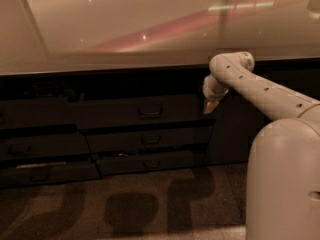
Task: Open top drawer
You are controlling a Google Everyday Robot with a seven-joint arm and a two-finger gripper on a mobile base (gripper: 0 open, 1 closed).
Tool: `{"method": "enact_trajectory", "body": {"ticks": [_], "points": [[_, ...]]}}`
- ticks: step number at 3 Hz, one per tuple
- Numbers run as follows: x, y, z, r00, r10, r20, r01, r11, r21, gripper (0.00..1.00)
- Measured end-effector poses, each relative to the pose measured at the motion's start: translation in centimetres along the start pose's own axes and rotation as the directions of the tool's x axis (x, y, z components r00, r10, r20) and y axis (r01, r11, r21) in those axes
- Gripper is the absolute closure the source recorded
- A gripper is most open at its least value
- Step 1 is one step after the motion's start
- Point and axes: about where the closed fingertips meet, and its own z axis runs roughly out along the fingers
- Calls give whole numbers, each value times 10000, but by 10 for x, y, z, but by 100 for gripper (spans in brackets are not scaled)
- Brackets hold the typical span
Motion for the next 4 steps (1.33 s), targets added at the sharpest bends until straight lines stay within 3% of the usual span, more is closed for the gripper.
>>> {"method": "enact_trajectory", "body": {"ticks": [4], "points": [[-2,13,-5,9999,-148,22,149,9998,-111,100]]}}
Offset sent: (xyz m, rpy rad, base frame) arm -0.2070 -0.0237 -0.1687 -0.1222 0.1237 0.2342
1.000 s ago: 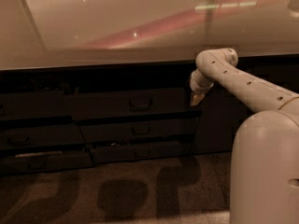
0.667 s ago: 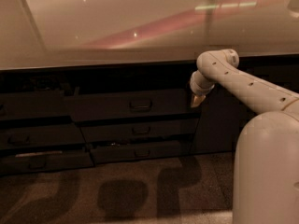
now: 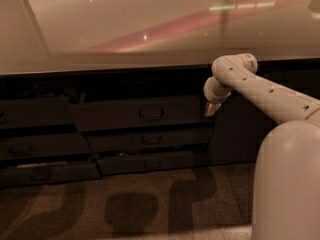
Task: Open top drawer
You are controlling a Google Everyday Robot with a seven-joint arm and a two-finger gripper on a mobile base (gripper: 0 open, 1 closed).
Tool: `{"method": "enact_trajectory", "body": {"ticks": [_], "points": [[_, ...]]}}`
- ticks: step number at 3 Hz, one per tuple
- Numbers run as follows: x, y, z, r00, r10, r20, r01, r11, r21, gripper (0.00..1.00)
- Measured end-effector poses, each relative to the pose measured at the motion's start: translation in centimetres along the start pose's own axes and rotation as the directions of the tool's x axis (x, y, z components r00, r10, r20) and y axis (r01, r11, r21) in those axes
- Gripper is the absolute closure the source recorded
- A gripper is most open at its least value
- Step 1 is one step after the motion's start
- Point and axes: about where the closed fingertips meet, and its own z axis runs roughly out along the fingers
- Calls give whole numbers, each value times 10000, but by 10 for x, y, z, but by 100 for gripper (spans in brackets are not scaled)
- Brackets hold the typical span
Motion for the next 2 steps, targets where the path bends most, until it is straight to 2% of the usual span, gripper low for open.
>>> {"method": "enact_trajectory", "body": {"ticks": [2], "points": [[0,6,-3,10000,-59,12,59,10000,-56,100]]}}
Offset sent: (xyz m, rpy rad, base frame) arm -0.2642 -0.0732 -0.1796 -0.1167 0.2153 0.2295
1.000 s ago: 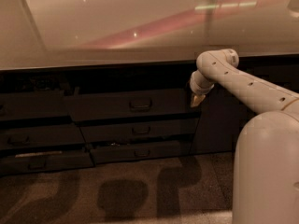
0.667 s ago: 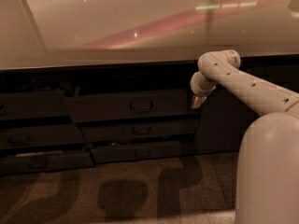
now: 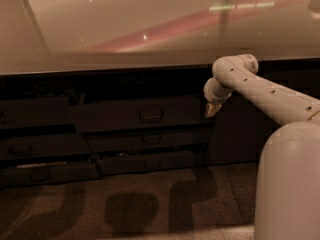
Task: Open top drawer
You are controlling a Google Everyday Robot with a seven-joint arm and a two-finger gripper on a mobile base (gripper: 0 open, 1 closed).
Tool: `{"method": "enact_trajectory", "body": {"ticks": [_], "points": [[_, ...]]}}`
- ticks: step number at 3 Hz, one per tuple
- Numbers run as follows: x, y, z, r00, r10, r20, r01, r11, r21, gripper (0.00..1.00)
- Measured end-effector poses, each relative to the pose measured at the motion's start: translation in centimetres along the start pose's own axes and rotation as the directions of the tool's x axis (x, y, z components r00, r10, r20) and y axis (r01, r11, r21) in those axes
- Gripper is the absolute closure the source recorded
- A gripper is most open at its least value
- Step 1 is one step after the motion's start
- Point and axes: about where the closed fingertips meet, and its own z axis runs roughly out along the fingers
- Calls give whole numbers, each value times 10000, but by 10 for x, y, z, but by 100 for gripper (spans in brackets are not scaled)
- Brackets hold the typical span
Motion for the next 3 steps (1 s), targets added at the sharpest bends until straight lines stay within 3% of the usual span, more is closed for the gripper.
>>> {"method": "enact_trajectory", "body": {"ticks": [3], "points": [[-2,12,-5,9999,-98,21,98,9999,-114,100]]}}
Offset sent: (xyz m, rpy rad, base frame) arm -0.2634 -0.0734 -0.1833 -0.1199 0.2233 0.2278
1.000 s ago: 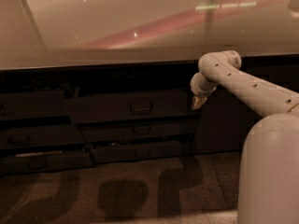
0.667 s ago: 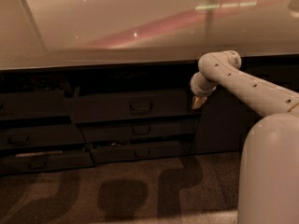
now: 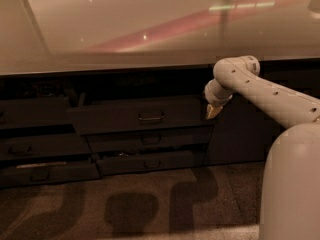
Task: Open top drawer
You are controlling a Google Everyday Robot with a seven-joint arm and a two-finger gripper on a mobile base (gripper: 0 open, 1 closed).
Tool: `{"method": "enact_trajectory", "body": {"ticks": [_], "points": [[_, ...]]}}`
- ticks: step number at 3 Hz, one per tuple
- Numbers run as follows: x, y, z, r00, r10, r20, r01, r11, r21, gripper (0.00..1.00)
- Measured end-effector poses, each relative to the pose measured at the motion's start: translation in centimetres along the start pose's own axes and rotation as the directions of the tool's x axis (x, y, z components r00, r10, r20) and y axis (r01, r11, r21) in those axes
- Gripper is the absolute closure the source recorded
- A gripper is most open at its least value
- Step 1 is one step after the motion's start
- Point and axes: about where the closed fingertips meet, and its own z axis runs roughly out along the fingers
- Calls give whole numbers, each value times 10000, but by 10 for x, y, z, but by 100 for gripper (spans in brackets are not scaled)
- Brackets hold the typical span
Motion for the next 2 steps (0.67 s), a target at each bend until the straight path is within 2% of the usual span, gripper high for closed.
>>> {"method": "enact_trajectory", "body": {"ticks": [1,2], "points": [[0,0,0,10000,0,-1,0,10000,-2,100],[-4,-6,-1,9999,-50,-124,47,9997,-253,100]]}}
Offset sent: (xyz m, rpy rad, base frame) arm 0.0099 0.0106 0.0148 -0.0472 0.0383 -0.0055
